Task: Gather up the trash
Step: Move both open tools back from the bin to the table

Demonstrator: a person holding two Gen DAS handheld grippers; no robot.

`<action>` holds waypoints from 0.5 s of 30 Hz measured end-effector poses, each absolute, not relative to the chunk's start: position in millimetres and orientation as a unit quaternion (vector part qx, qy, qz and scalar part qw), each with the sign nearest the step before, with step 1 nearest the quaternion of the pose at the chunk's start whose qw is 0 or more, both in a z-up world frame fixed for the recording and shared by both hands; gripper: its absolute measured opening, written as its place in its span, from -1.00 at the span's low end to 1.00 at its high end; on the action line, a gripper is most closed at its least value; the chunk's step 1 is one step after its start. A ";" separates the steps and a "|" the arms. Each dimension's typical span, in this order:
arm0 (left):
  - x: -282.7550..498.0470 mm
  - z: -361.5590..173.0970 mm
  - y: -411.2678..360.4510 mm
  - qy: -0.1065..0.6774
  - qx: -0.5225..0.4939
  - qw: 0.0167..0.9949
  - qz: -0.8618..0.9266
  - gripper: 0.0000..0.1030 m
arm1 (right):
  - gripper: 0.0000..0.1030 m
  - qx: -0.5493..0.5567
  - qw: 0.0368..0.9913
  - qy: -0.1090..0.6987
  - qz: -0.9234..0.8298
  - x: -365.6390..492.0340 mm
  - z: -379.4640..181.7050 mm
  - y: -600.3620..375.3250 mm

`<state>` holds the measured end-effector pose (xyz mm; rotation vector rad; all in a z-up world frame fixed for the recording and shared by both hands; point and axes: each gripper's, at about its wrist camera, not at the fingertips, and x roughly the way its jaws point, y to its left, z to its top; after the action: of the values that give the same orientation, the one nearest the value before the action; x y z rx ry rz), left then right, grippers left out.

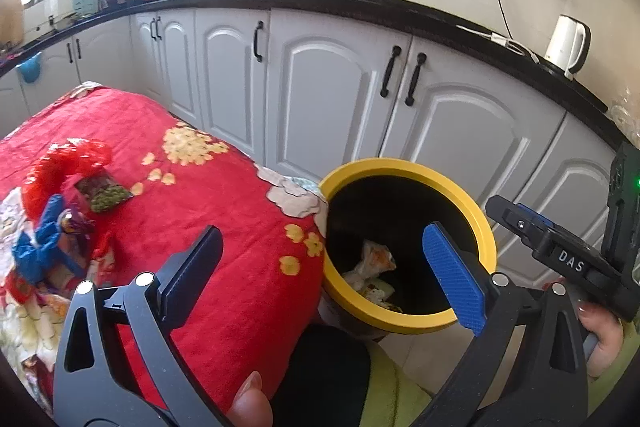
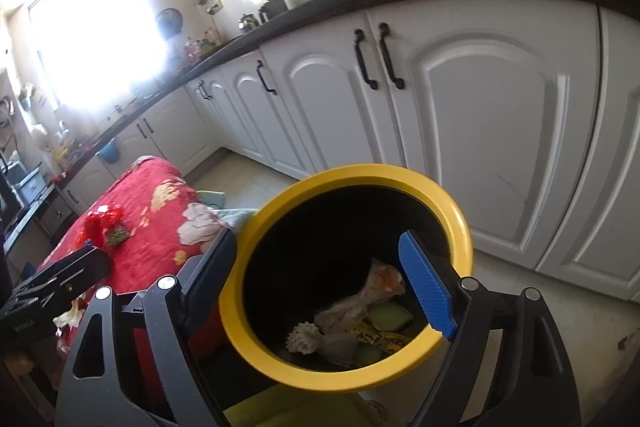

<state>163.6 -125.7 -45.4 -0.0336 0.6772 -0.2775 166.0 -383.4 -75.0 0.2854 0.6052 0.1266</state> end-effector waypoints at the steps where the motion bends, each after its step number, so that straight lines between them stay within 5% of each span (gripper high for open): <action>1: 162.5 -43.7 -122.9 0.329 -0.017 0.935 -0.133 0.79 | 0.56 0.137 0.943 0.295 0.066 165.4 -72.8 -380.3; 15: 146.8 -16.4 -70.5 0.293 -0.044 0.951 -0.084 0.78 | 0.57 0.092 0.951 0.270 0.120 152.1 -45.8 -323.9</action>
<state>146.8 -70.5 -16.4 -0.0886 0.5956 -0.1714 152.1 -323.9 -45.8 0.1867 0.5490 0.2439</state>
